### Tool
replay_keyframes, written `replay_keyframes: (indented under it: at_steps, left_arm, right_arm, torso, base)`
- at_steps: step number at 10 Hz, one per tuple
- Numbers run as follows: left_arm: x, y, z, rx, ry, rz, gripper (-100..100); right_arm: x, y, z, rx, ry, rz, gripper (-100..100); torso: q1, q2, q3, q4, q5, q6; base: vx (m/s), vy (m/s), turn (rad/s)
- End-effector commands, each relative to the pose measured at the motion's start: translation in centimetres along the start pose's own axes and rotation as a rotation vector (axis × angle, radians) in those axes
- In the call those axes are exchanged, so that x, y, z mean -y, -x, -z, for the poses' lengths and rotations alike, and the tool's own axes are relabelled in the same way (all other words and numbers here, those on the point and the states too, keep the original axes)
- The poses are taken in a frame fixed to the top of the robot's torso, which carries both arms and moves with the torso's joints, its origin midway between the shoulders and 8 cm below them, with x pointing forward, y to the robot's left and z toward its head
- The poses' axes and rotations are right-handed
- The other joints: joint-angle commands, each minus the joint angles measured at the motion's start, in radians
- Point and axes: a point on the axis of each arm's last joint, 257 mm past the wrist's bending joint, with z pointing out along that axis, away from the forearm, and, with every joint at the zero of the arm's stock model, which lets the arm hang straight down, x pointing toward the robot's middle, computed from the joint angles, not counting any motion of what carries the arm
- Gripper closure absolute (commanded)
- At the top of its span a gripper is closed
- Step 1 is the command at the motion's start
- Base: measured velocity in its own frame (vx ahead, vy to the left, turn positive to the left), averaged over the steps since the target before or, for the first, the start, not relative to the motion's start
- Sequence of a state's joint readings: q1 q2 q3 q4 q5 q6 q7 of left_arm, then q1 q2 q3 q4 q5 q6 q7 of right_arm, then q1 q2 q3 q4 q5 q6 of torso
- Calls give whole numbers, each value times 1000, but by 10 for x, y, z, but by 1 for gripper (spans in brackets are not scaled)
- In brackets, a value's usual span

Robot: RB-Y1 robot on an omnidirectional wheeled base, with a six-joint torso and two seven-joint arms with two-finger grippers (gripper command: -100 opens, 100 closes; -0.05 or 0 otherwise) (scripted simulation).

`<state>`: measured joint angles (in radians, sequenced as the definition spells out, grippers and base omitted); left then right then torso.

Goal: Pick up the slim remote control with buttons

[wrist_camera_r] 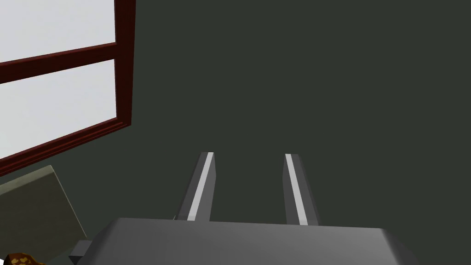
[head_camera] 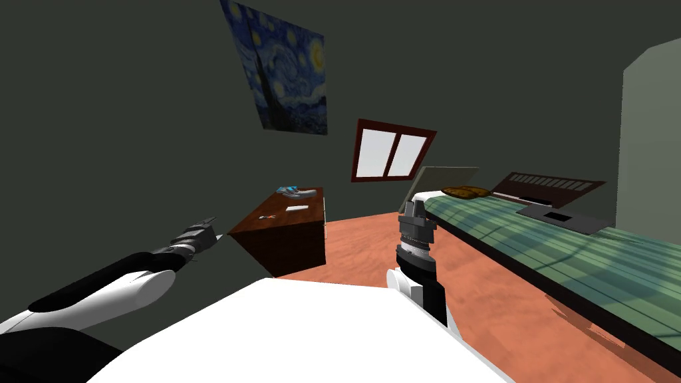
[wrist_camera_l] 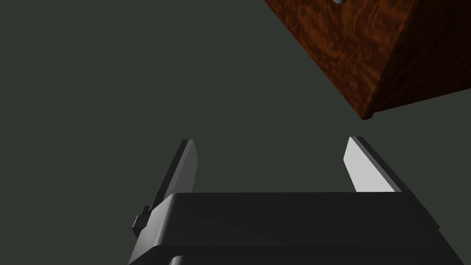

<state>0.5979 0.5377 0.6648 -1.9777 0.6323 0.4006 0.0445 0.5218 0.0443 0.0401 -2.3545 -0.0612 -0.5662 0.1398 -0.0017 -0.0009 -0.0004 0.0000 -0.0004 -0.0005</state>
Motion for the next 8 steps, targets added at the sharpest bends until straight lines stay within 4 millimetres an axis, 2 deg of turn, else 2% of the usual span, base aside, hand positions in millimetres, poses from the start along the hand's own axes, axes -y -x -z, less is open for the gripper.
replay_keyframes:
  at_steps: [1,2,3,4,6,7,8]
  left_arm:
    - [-7,5,0,5,32,0,-100]
    - [-11,25,2,32,70,2,-100]
    - [-17,25,2,33,94,2,-100]
    - [-18,45,5,59,123,5,-100]
    - [-29,45,7,60,166,6,-100]
    - [-31,64,11,85,196,11,-100]
    - [-38,64,13,86,224,12,-100]
  right_arm:
    - [0,0,0,0,0,0,0]
    - [0,0,0,0,0,0,0]
    - [0,0,0,0,0,0,0]
    - [0,0,0,0,0,0,0]
    - [0,0,0,0,0,0,0]
    - [0,0,0,0,0,0,0]
    - [0,0,0,0,0,0,0]
  torso:
    - [0,0,0,0,0,0]
    - [1,0,0,0,0,0]
    - [1,0,0,0,0,1]
    - [1,0,0,0,0,0]
    - [0,-1,0,0,0,0]
    - [1,0,0,0,0,0]
    - [1,0,0,0,0,0]
  base:
    - [11,-20,19]
    - [19,-36,-165]
    - [18,-29,-120]
    - [31,-39,-221]
    - [21,-24,-34]
    - [29,-32,-138]
    - [29,-28,-113]
